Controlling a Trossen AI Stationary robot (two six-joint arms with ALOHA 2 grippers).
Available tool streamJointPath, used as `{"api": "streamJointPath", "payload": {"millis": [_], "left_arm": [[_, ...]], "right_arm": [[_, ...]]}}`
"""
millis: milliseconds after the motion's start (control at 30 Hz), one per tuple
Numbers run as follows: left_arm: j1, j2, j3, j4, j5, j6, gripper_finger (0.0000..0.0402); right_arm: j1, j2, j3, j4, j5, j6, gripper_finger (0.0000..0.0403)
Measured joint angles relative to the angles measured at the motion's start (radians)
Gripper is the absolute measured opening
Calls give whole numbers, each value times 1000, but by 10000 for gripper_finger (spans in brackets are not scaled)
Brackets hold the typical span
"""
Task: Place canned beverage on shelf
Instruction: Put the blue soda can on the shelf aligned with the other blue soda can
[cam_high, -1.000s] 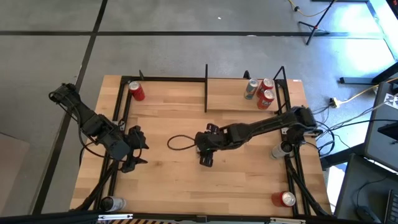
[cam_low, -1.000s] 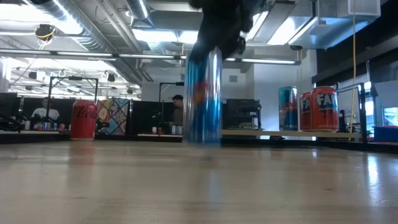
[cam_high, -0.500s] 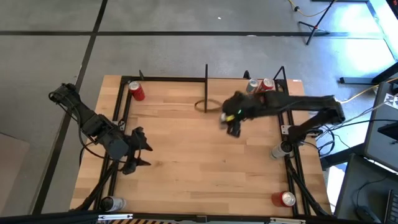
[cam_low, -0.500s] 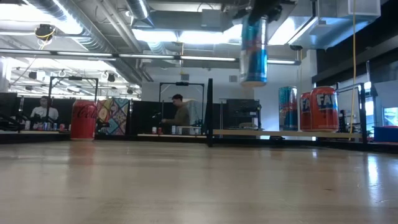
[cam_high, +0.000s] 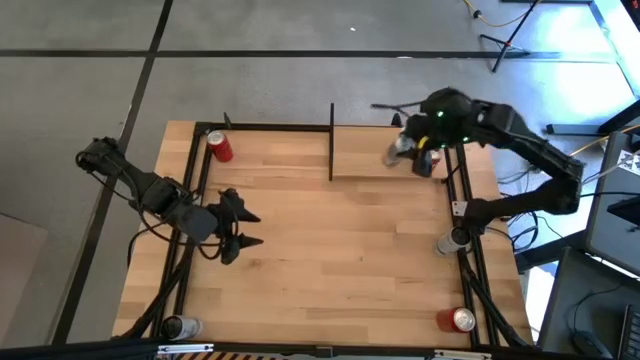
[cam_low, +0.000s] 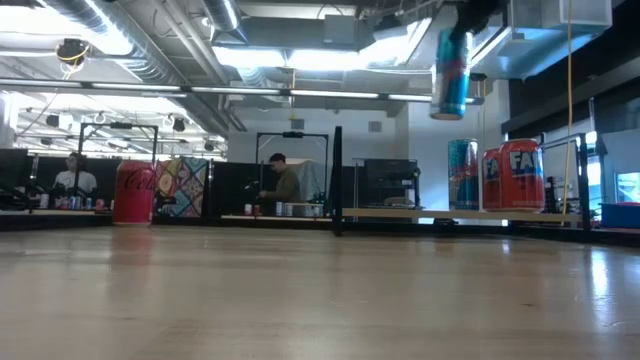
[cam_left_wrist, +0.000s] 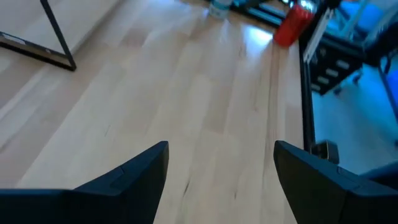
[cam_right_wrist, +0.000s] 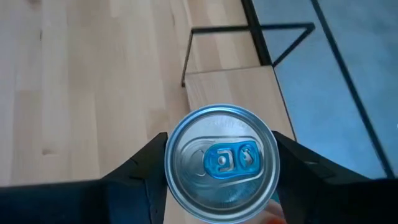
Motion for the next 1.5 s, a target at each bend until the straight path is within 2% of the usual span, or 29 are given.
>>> {"api": "streamJointPath", "payload": {"millis": [200,567,1000,1500], "left_arm": [[55,0,0,55,-31,-1,279],[145,0,0,70,-38,7,279],[205,0,0,71,-36,7,279],[205,-1,0,123,-36,6,279]], "right_arm": [[-159,-99,-146,2,-121,-107,203],[-296,-150,-448,169,-146,-155,203],[-299,-150,-578,310,-104,-201,203],[-300,-151,-629,382,-84,-214,203]]}}
